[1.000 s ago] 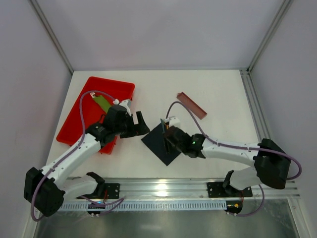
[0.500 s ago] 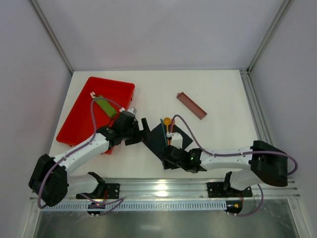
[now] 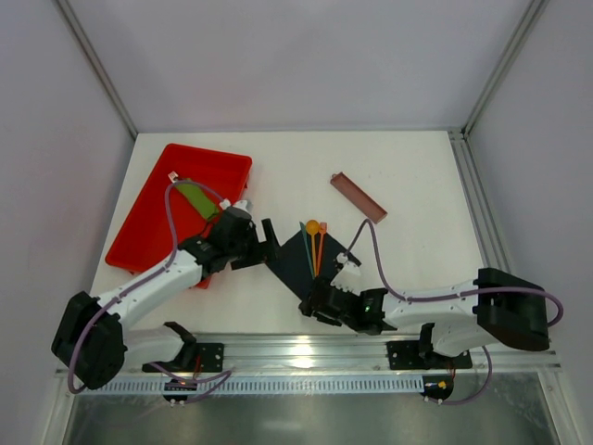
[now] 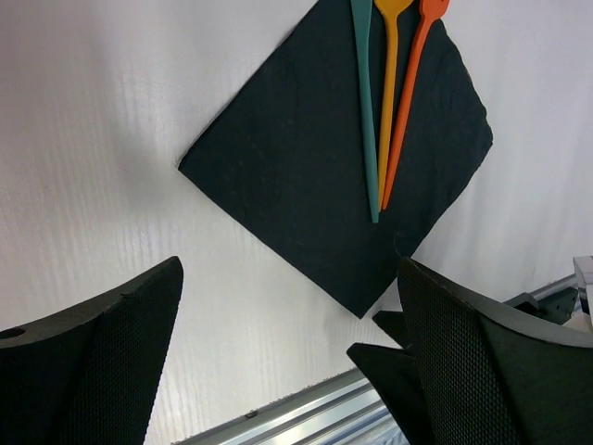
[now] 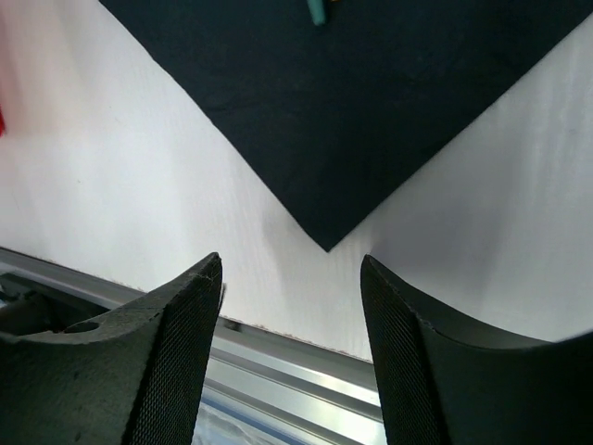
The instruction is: Place the utensils on the paper napkin and roll it up
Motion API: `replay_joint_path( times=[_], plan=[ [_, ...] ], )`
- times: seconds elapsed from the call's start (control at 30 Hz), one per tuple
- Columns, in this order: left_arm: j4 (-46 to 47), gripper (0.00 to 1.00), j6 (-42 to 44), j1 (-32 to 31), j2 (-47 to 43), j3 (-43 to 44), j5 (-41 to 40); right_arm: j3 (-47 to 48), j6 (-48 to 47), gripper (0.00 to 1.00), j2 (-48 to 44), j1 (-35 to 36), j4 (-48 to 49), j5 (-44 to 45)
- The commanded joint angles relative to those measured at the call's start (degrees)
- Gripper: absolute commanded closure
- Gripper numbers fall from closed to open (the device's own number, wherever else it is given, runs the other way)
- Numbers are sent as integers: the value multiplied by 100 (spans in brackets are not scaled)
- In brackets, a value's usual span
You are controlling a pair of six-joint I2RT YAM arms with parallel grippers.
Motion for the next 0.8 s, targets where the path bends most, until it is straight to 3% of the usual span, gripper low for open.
replay_joint_path(
  times=[0.0,0.23,0.53,0.67,0.77],
  plan=[
    [-49,5,156,-27,-204,135,-164,263,759,36,381,115,135,354],
    [-146,5,156,-27,-468,145,-243,342,1331,35,549,264,73,846],
    [-243,5,113,-27,-670,83,-400,228,672,35,145,273,653,2041],
    [-269,5,95,-35,-740,92,-428,465,1583,34,-40,264,-729,2051],
    [-243,5,77,-44,-749,83,-463,483,2156,34,-198,273,-1087,1805]
  ],
)
